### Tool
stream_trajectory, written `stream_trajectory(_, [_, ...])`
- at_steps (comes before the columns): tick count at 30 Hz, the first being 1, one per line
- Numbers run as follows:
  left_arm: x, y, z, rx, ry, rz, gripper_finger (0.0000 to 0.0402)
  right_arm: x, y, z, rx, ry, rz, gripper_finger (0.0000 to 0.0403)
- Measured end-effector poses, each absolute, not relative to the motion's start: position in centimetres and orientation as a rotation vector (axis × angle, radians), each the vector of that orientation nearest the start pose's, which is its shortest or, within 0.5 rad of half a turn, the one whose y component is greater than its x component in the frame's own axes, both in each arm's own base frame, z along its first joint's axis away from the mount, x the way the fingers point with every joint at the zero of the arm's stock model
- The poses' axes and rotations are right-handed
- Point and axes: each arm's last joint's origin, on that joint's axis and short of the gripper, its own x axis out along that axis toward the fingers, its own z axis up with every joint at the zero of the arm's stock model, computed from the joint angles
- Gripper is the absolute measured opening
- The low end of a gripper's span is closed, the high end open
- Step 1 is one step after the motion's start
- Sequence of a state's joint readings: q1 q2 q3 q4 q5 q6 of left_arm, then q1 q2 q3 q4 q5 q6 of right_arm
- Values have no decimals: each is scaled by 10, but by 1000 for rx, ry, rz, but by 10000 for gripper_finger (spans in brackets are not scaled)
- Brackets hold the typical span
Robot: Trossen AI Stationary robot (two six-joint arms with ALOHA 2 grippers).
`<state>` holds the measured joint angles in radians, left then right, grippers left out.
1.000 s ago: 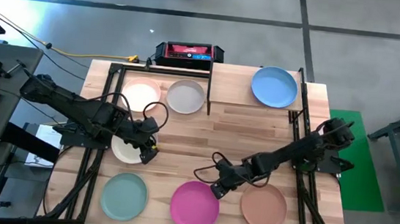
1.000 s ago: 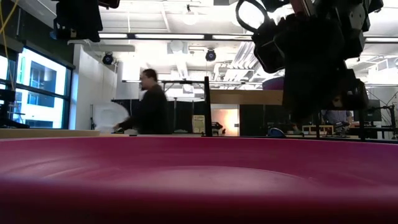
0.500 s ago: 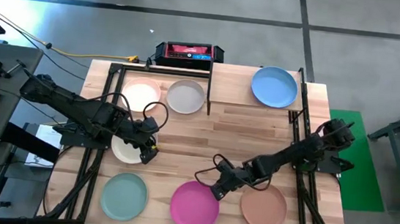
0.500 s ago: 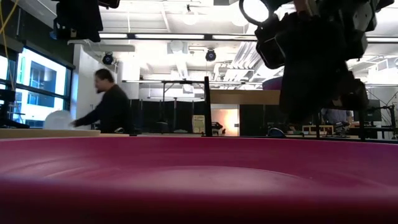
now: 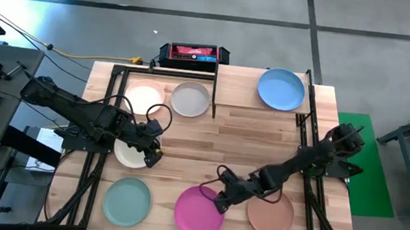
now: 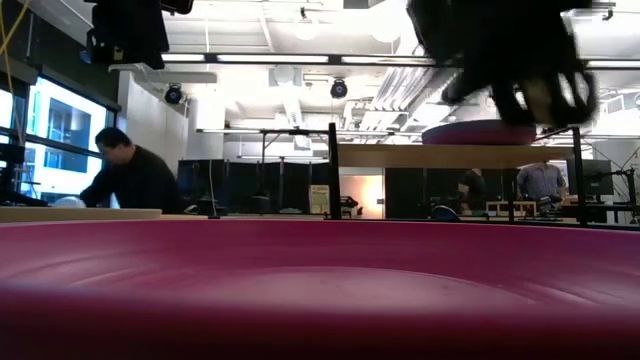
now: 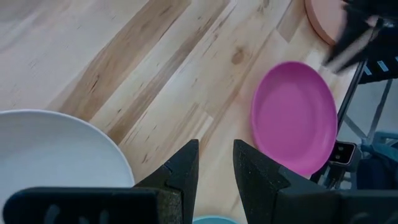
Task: Place and stack plates onto a shelf
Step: Stack the pink plate on top of the blue plate on the shelf
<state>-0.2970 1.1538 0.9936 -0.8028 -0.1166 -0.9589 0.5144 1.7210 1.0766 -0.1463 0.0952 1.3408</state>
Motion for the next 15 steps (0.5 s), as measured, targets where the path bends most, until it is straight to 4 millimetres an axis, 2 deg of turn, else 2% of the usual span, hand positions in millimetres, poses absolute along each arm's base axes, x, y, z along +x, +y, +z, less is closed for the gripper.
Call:
stream_trajectory(4, [211,-61,286,-685,931,295,90,330,174,232,914,844,-169,63])
stream_trajectory(7, [211,-61,286,-685,932,295,90,345,170,247,833,865,-199,63])
stream_trajectory(12, [211,-61,286,-684,933,296,90,367,168,254,694,974,-263,63])
stream_trajectory(15, [211,-61,286,-681,933,295,90,372,170,247,596,1063,-294,63])
